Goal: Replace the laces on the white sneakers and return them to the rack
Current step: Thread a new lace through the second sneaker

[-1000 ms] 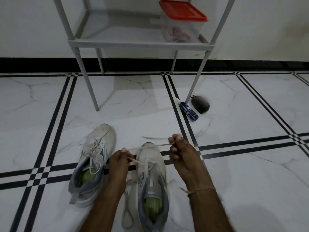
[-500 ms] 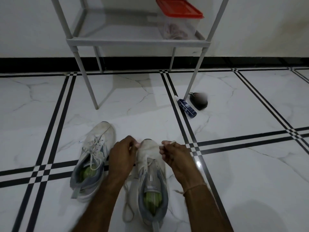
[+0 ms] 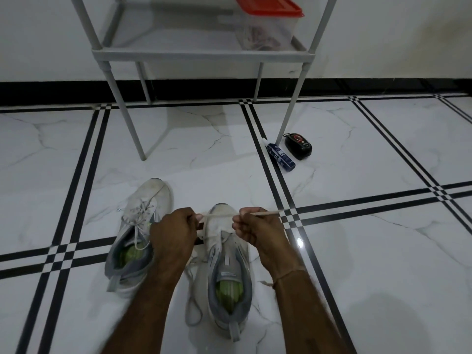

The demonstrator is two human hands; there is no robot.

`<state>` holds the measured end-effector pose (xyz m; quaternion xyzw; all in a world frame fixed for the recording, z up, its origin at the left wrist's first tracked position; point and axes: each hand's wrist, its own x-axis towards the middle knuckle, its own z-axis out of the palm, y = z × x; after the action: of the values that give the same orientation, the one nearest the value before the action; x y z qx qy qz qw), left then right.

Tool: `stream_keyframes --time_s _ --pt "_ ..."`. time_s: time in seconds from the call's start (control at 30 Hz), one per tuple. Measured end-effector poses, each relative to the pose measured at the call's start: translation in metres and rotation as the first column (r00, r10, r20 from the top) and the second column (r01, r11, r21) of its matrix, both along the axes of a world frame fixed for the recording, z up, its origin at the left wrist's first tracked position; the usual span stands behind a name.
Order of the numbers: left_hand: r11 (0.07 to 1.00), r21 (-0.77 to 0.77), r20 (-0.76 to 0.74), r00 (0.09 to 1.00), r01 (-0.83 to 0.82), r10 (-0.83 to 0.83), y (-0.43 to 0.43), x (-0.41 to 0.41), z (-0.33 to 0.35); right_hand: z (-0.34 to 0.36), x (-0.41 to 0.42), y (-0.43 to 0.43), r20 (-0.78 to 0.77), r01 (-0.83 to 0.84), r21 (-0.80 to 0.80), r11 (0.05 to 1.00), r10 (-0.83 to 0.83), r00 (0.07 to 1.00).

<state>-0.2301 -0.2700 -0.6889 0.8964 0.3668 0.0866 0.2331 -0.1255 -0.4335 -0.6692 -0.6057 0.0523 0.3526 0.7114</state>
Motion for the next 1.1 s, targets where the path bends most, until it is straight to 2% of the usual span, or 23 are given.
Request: stream_keyframes --time_s 0.03,0.07,0.1,0.13,0.2,0.27,0.4,0.47,0.57,0.63,0.67,0.73,0.83,0.97,1.1 --pt "0.996 0.092 -0.028 0.999 -0.022 0.025 -0.001 0.001 0.001 0.0 -0.001 0.001 0.016 -0.012 -0.014 1.0 0.012 1.0" --pt "0.991 0.133 0.004 1.0 -0.012 0.012 -0.003 0.002 -0.001 0.0 -0.001 0.002 0.032 -0.033 -0.022 0.999 0.034 0.999" --pt "0.994 0.101 0.069 0.996 0.044 -0.051 -0.007 0.004 -0.001 0.0 -0.001 0.002 0.043 -0.071 -0.025 0.997 0.072 0.996" --pt "0.99 -0.02 0.175 0.976 0.138 -0.132 -0.012 0.007 -0.002 0.001 -0.001 0.003 0.055 -0.119 -0.021 0.993 0.12 0.991" --pt "0.903 -0.321 0.328 0.928 0.285 -0.176 -0.023 0.013 0.0 0.0 -0.001 0.006 0.069 -0.188 0.005 0.982 0.187 0.98" --pt "0.856 -0.419 0.374 0.917 0.304 -0.143 -0.026 0.015 0.004 0.0 -0.003 0.008 0.082 -0.188 0.007 0.982 0.187 0.979" --pt "0.899 -0.382 0.359 0.931 0.216 -0.071 -0.016 0.002 -0.003 -0.006 -0.004 0.004 0.19 -0.128 -0.161 0.979 0.158 0.969" --pt "0.919 -0.353 0.305 0.95 0.173 -0.062 -0.007 -0.004 -0.01 -0.01 -0.003 0.0 0.186 -0.15 -0.149 0.978 0.176 0.967" --pt "0.969 -0.206 0.197 0.976 0.136 -0.095 -0.001 -0.007 -0.016 -0.013 -0.004 -0.001 0.171 -0.124 -0.144 0.982 0.148 0.974" --pt "0.981 -0.091 0.205 0.967 0.171 -0.15 -0.003 -0.005 -0.019 -0.014 -0.006 0.001 0.259 -0.113 -0.238 0.965 0.175 0.95" --pt "0.974 -0.084 0.23 0.955 0.211 -0.187 -0.007 -0.003 -0.02 -0.014 -0.006 0.002 0.297 -0.136 -0.263 0.955 0.214 0.931" --pt "0.934 -0.209 0.305 0.927 0.289 -0.219 -0.019 0.004 -0.018 -0.015 -0.006 0.003 0.3 -0.2 -0.233 0.952 0.266 0.916" --pt "0.875 -0.388 0.372 0.918 0.29 -0.139 -0.03 0.009 -0.011 -0.012 -0.005 0.001 0.245 -0.186 -0.167 0.968 0.223 0.944" --pt "0.811 -0.508 0.431 0.901 0.291 -0.053 -0.032 0.004 -0.017 -0.017 -0.006 -0.004 0.312 -0.175 -0.244 0.954 0.248 0.917" --pt "0.769 -0.559 0.487 0.873 0.309 0.003 -0.035 0.004 -0.023 -0.016 -0.001 -0.004 0.273 -0.208 -0.235 0.949 0.27 0.923"
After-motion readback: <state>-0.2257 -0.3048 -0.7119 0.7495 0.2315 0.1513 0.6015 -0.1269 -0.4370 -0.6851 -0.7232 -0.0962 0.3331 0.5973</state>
